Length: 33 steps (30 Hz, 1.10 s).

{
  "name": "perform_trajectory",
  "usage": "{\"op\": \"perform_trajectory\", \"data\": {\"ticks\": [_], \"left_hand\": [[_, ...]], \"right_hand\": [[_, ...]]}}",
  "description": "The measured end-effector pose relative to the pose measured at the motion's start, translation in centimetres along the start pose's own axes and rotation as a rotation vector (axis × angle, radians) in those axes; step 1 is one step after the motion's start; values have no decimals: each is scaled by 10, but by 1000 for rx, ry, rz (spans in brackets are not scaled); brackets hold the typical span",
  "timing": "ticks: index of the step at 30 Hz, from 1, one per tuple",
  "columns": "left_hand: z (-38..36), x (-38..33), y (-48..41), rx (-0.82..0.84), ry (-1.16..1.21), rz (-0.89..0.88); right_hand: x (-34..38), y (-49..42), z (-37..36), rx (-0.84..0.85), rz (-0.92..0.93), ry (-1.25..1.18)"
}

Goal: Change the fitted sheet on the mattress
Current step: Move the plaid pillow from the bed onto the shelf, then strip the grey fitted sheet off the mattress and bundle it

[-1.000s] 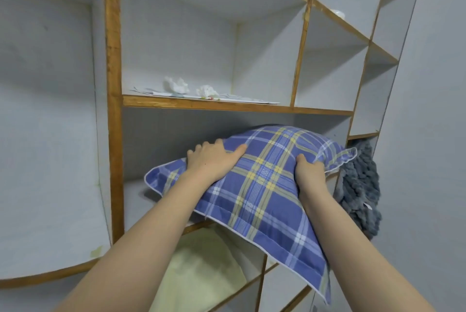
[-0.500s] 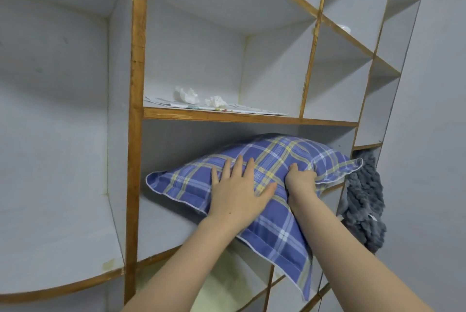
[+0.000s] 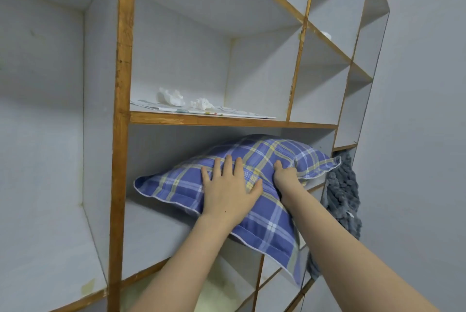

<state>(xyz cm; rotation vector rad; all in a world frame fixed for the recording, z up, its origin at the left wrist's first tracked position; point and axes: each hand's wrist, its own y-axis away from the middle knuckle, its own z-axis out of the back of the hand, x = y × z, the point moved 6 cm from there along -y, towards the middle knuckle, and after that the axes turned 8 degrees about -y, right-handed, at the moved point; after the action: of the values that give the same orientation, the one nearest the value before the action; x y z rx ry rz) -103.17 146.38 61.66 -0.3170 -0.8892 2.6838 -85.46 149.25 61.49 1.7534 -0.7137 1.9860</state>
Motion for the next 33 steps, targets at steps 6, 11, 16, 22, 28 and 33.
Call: {"op": "perform_trajectory", "data": {"ticks": [6,11,16,22,28,33], "left_hand": [[-9,33,3,-1,15,-58],[9,4,11,-10,-9,-107],[33,-82,31,-76,85,-309],[35,-214,88,-17,285,-502],[-23,-335,205,234,570,-828],[-70,-427,339,548,637,-1085]], "right_hand": [[-18,4,-30,-58,-22,105],[-18,13,-13,-30,-126,49],[-10,35,40,221,86,-11],[-35,82,173,46,452,508],[-160,179,363,-315,203,484],[-279,325,493,-656,-121,442]]}}
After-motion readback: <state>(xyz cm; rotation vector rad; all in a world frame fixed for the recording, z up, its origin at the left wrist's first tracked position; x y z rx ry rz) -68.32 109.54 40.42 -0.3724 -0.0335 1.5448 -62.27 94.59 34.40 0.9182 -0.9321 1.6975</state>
